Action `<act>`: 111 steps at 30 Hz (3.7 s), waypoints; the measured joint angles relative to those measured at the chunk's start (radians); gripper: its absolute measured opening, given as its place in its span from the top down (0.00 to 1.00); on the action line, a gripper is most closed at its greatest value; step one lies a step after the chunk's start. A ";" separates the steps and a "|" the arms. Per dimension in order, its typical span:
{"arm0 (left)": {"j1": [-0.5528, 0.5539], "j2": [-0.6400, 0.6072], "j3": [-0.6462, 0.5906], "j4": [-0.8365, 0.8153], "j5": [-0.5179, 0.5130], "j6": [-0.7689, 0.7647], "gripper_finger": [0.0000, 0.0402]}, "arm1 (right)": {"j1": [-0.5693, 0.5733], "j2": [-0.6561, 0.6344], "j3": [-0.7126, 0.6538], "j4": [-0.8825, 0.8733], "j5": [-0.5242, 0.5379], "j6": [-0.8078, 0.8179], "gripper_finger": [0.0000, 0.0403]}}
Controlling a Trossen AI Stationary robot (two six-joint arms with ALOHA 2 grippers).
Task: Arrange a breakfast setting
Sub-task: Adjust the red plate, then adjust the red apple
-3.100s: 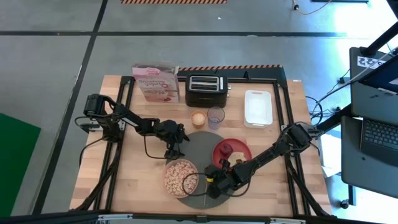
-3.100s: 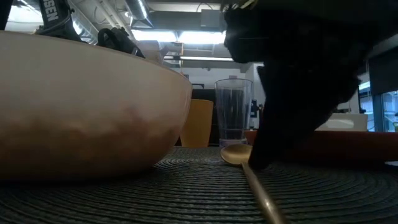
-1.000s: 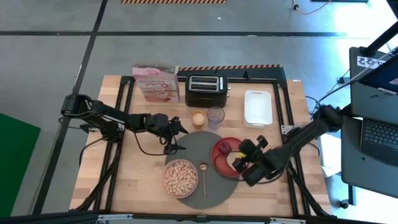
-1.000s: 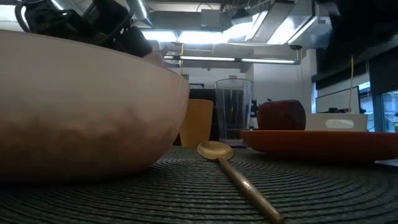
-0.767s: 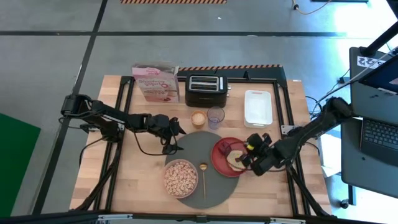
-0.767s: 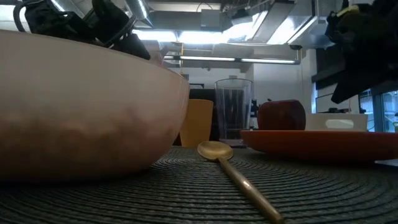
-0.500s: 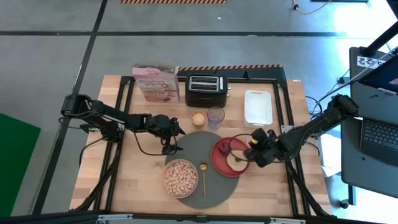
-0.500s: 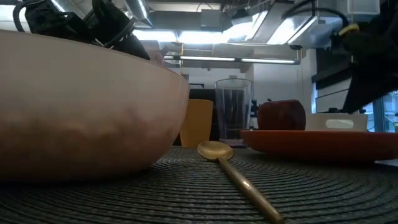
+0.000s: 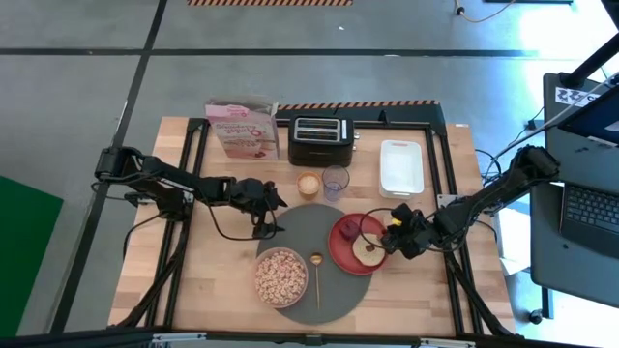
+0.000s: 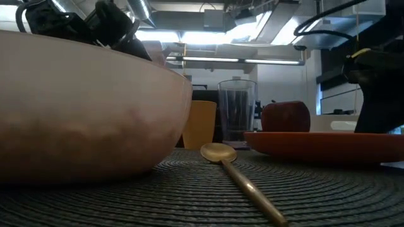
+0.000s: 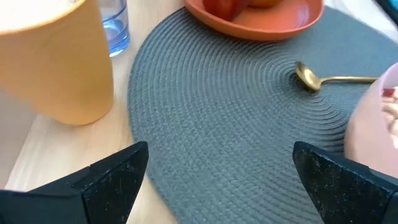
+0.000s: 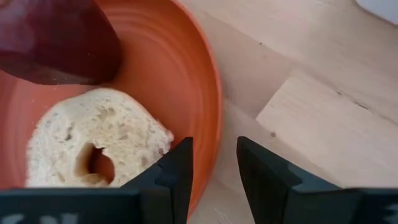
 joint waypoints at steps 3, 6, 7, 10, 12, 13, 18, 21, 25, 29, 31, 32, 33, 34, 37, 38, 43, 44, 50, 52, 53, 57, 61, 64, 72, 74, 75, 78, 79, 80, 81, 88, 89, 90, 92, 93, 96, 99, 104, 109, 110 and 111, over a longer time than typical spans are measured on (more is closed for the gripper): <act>0.000 0.000 0.000 -0.015 -0.013 0.000 0.01 | 0.000 0.000 -0.011 0.016 -0.010 0.001 0.68; 0.000 0.000 0.000 -0.026 -0.013 0.000 0.01 | 0.000 0.000 -0.014 0.016 -0.018 0.001 0.69; 0.000 0.000 0.000 -0.027 -0.014 0.000 0.01 | 0.000 0.000 -0.014 0.016 -0.021 0.001 0.70; 0.000 0.000 0.000 -0.026 -0.015 0.000 0.01 | -0.001 0.004 -0.014 0.017 -0.035 0.001 0.74; 0.000 0.000 0.000 -0.026 -0.022 0.000 0.01 | -0.002 0.006 -0.014 0.017 -0.037 0.000 0.77; 0.000 0.000 0.000 -0.026 -0.031 0.000 0.01 | -0.002 0.006 -0.014 0.020 -0.037 0.000 0.79; 0.000 0.000 0.000 -0.025 -0.041 0.000 0.01 | -0.002 0.006 -0.014 0.029 -0.033 0.002 0.92; 0.000 0.000 0.000 -0.025 -0.041 0.000 0.01 | -0.002 0.006 -0.014 0.034 -0.036 -0.003 0.97; 0.000 0.000 0.000 -0.025 -0.041 0.000 0.01 | -0.008 0.006 -0.014 0.049 -0.024 -0.001 0.95; 0.000 0.000 0.000 -0.025 -0.041 0.000 0.01 | -0.025 0.006 -0.014 0.068 -0.012 -0.001 0.93; 0.000 0.000 0.000 -0.025 -0.041 0.000 0.01 | -0.038 0.006 -0.014 0.074 -0.009 -0.001 0.95; 0.000 0.000 0.000 -0.025 -0.041 0.000 0.01 | -0.045 0.006 -0.014 0.075 -0.009 -0.001 0.97; 0.000 0.000 0.000 -0.025 -0.041 0.000 0.01 | -0.053 0.006 -0.014 0.076 -0.009 -0.001 0.98; 0.000 0.000 0.000 -0.025 -0.041 0.000 0.01 | -0.059 0.007 -0.014 0.078 -0.008 -0.001 0.98; 0.000 0.000 0.000 -0.025 -0.041 0.000 0.01 | -0.082 0.007 -0.014 0.094 -0.008 -0.001 0.96; 0.000 0.000 0.000 -0.025 -0.041 0.000 0.01 | -0.090 0.007 -0.014 0.101 -0.008 -0.001 0.95; 0.000 0.000 0.000 -0.025 -0.041 0.000 0.01 | -0.113 0.007 -0.014 0.132 0.016 -0.002 0.97; 0.000 0.000 0.000 -0.025 -0.041 0.000 0.01 | -0.114 0.007 -0.014 0.138 0.029 -0.001 0.98; 0.000 0.000 0.000 -0.025 -0.041 0.000 0.01 | -0.114 0.027 -0.014 0.165 0.029 0.005 0.96; 0.000 0.000 0.000 -0.025 -0.041 0.000 0.01 | -0.113 0.047 -0.014 0.195 0.024 0.006 0.96; 0.000 0.000 0.000 -0.025 -0.041 0.000 0.01 | -0.114 0.059 -0.014 0.207 0.023 0.006 0.96; 0.000 0.000 0.000 -0.025 -0.041 0.000 0.01 | -0.127 0.114 -0.013 0.266 0.016 0.010 0.98; 0.000 0.000 0.000 -0.025 -0.040 0.000 0.01 | -0.157 0.152 -0.013 0.312 0.020 0.009 0.97; 0.000 0.000 0.000 -0.026 -0.040 -0.001 0.01 | -0.181 0.158 -0.013 0.320 0.027 0.002 0.95; 0.000 0.000 0.000 -0.028 -0.040 -0.003 0.01 | -0.196 0.158 -0.013 0.361 0.024 -0.054 0.94; 0.000 0.000 0.000 -0.028 -0.040 -0.003 0.01 | -0.196 0.158 -0.013 0.361 0.024 -0.054 0.93; 0.000 0.000 0.000 -0.028 -0.040 -0.003 0.01 | -0.196 0.157 -0.013 0.361 0.021 -0.054 0.92; 0.000 0.000 0.000 -0.028 -0.040 -0.002 0.01 | -0.196 0.154 -0.013 0.359 0.019 -0.054 0.87; 0.000 0.000 0.000 -0.028 -0.040 -0.002 0.01 | -0.196 0.153 -0.010 0.351 0.020 -0.054 0.85; 0.000 0.000 0.000 -0.028 -0.040 -0.002 0.01 | -0.196 0.153 -0.004 0.334 0.025 -0.054 0.84; 0.000 0.000 0.000 -0.028 -0.040 -0.002 0.01 | -0.196 0.153 0.006 0.314 0.028 -0.054 0.82; 0.000 0.000 0.000 -0.028 -0.039 -0.002 0.01 | -0.196 0.151 0.092 0.169 0.038 -0.135 0.72; 0.000 0.000 0.000 -0.028 -0.036 -0.002 0.01 | -0.196 0.151 0.105 0.169 0.043 -0.166 0.71; 0.000 0.000 0.000 -0.026 -0.025 -0.002 0.01 | -0.195 0.151 0.123 0.170 0.047 -0.209 0.71; -0.004 0.000 0.000 -0.015 0.017 -0.002 0.01 | -0.195 0.151 0.170 0.187 0.063 -0.326 0.70; -0.008 0.000 0.000 -0.004 0.043 -0.003 0.01 | -0.189 0.151 0.199 0.206 0.072 -0.397 0.70; -0.041 -0.001 0.000 0.045 0.103 0.000 0.01 | -0.158 0.170 0.303 0.228 0.125 -0.623 0.70; -0.086 -0.001 0.000 0.086 0.064 0.000 0.01 | -0.115 0.222 0.396 0.177 0.178 -0.794 0.70; -0.141 -0.001 0.001 0.120 -0.071 -0.001 0.01 | -0.089 0.375 0.513 0.137 0.187 -0.965 0.70; -0.153 -0.001 0.001 0.123 -0.086 -0.057 0.01 | -0.090 0.493 0.609 0.144 0.126 -1.131 0.66; -0.153 -0.001 0.001 0.124 -0.082 -0.075 0.01 | -0.085 0.506 0.622 0.144 0.117 -1.162 0.64; -0.153 -0.001 0.001 0.125 -0.080 -0.090 0.01 | -0.079 0.515 0.631 0.144 0.114 -1.192 0.62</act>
